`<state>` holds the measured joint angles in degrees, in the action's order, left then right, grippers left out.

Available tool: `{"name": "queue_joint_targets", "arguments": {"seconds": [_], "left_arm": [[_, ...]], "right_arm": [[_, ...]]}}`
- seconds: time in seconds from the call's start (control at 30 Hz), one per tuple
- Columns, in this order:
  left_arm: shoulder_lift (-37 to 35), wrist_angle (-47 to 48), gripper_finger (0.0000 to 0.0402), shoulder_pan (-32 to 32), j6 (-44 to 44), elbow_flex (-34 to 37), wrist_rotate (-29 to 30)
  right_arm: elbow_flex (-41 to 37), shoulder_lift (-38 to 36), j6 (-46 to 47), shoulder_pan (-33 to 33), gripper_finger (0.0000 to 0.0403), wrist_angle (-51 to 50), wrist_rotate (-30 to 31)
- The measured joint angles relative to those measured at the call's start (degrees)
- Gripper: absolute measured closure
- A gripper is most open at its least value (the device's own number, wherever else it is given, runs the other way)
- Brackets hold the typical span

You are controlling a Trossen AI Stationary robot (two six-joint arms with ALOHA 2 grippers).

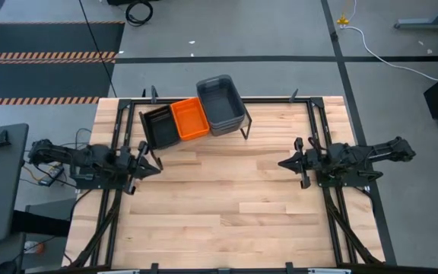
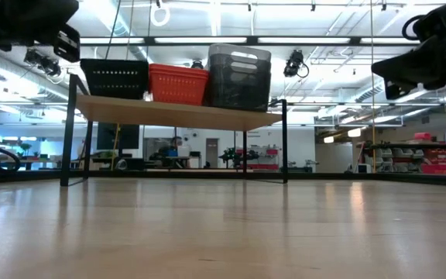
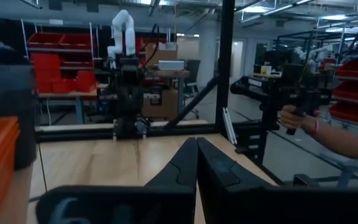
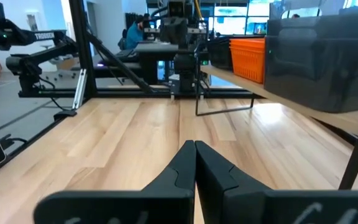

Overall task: Stack baskets on shelf by color
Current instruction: Return to Home Position

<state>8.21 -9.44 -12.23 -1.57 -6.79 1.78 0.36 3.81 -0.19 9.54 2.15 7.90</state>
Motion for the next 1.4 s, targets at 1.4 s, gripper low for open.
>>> {"name": "queue_joint_targets", "arguments": {"seconds": [1.4], "left_arm": [[0.0,9.3,0.0390,0.0,0.8,-0.2,6.3]], "right_arm": [[0.0,0.9,0.6,0.0,0.0393,0.0,-0.1]]}}
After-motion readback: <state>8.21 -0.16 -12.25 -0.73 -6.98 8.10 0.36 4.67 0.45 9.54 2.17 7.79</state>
